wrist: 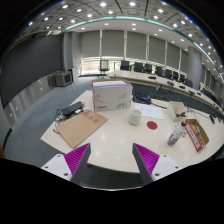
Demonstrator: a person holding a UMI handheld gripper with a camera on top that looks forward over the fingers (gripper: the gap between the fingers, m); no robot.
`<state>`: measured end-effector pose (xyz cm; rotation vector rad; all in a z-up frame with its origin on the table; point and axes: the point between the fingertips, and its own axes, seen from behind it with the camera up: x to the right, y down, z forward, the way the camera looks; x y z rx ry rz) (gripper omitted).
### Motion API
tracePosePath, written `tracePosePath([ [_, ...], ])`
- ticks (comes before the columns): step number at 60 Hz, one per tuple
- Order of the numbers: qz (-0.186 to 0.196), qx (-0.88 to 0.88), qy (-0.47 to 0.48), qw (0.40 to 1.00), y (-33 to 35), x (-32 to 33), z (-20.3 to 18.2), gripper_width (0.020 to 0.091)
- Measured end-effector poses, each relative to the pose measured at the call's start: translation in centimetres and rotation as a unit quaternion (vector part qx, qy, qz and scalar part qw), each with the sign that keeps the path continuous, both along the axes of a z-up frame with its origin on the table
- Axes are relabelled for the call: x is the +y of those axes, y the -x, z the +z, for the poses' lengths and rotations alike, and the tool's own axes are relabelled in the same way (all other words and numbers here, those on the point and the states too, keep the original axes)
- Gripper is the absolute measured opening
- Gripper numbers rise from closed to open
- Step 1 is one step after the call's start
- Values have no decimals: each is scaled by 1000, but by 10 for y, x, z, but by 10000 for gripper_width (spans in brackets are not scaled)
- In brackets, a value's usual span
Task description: Pour water
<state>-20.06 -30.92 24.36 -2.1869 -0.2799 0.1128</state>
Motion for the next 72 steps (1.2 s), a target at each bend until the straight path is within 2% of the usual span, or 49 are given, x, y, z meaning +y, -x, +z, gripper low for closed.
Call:
tracePosePath([
  [16,-49,-4,3,999,-74,13,-23,864],
  [39,-142,-6,-52,988,-279,74,-89,866],
  [54,-133,0,-89,987,-351,172,-133,863],
  [66,-123,15,-103,987,-363,246,-172,860],
  [69,-120,15,-106,987,-363,258,-182,846],
  [72,-116,18,-110,987,-361,268,-187,802],
])
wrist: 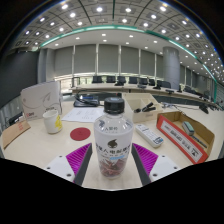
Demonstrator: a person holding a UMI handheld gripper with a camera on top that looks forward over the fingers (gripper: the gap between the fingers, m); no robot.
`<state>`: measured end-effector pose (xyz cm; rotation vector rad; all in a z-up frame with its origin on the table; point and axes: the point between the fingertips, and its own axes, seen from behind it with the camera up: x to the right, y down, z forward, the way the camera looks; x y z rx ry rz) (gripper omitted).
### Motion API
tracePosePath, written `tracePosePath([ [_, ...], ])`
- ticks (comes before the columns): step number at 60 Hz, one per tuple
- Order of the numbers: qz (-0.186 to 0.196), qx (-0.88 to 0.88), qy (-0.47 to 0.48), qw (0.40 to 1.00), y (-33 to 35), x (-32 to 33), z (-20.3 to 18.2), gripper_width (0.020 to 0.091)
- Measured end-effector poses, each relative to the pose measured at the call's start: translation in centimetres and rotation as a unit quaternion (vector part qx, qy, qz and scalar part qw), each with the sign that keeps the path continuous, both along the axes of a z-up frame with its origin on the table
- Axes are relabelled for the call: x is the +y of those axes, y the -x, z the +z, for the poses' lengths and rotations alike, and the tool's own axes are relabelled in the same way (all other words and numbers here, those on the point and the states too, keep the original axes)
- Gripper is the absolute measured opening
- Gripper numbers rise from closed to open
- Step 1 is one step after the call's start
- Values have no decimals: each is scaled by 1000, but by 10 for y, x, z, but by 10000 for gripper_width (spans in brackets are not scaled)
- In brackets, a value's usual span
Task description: Pour water
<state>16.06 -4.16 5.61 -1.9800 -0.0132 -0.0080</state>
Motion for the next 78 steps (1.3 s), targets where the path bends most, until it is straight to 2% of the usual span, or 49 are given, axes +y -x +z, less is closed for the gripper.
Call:
tracePosePath([
  [8,-7,5,-18,1000,-4,17,-3,570],
  [12,-6,11,-23,1000,-4,20,-4,552],
  [25,1,1,-6,1000,-1,22,-3,405],
  [30,11,-18,-3,1000,3,25,4,405],
  [40,-1,-90,-14,996,-1,48,44,405],
  [55,17,-313,-28,949,33,108,114,404],
  [67,62,-551,-44,831,89,167,141,403],
  [78,114,-709,-56,694,137,195,127,402],
])
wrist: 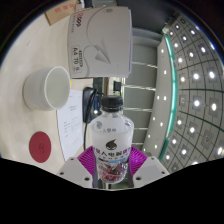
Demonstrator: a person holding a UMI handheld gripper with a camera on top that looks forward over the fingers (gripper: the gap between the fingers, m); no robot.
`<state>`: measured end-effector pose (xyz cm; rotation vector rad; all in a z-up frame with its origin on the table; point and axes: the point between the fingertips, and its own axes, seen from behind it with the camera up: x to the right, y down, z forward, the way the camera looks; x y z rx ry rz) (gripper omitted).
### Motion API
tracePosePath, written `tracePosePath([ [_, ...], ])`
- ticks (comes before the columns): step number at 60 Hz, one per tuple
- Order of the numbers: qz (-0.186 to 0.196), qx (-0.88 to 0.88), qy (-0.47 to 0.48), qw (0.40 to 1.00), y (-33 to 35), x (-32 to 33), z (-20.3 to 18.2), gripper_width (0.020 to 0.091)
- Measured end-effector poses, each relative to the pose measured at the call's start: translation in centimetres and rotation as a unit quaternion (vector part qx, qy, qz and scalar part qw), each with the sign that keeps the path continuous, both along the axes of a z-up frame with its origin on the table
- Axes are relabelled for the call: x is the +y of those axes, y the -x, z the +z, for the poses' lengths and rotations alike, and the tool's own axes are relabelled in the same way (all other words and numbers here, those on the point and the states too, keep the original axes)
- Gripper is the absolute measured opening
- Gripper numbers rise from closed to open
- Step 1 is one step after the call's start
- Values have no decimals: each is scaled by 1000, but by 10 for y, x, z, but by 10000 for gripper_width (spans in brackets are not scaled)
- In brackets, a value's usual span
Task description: Pour water
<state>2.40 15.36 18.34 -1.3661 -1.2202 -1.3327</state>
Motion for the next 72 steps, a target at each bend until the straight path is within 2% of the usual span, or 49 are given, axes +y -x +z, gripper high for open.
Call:
tracePosePath([
  [14,32,-183,15,983,21,14,-28,403],
  [26,32,-149,30,988,24,13,-32,402],
  [36,25,88,43,995,31,-2,-23,404],
  [47,9,367,59,928,31,-14,-14,405],
  [57,-12,530,94,843,24,-17,-48,411],
  [63,-12,593,117,797,26,-17,-72,410],
  [72,-21,642,140,754,19,-17,-110,415],
])
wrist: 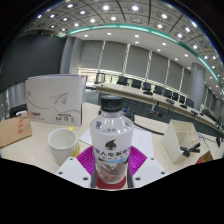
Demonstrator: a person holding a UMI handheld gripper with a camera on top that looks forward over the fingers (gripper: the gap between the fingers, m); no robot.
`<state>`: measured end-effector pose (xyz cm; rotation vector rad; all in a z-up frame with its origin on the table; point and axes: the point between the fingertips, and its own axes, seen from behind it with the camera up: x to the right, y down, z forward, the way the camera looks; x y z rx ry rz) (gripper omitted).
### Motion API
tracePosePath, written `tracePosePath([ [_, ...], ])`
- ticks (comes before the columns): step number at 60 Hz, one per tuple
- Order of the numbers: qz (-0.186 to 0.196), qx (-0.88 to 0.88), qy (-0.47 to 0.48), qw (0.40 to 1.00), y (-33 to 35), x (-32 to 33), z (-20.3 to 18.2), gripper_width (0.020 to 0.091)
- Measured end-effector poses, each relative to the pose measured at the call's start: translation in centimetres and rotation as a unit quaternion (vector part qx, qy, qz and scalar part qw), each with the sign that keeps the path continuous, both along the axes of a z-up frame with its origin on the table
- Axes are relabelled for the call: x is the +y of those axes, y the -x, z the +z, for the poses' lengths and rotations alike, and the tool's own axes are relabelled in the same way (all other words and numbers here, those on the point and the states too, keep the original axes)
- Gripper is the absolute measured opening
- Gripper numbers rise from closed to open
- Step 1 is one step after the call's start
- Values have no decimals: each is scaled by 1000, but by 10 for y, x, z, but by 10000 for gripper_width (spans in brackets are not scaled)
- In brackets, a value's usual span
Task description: Pour water
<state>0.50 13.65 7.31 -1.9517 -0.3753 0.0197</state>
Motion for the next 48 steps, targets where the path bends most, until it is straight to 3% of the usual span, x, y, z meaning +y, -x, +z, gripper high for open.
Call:
tracePosePath([
  [8,-16,49,8,999,-11,1,-17,425],
  [19,-18,85,13,996,-16,-6,-20,554],
  [22,-22,79,39,996,-17,-11,-30,667],
  [25,-24,79,58,995,-20,-16,-36,876],
  [28,-32,83,69,994,-23,-22,-35,844],
  [37,-68,68,92,991,-36,-53,-12,861],
  [48,-103,47,120,986,-29,-129,43,864],
])
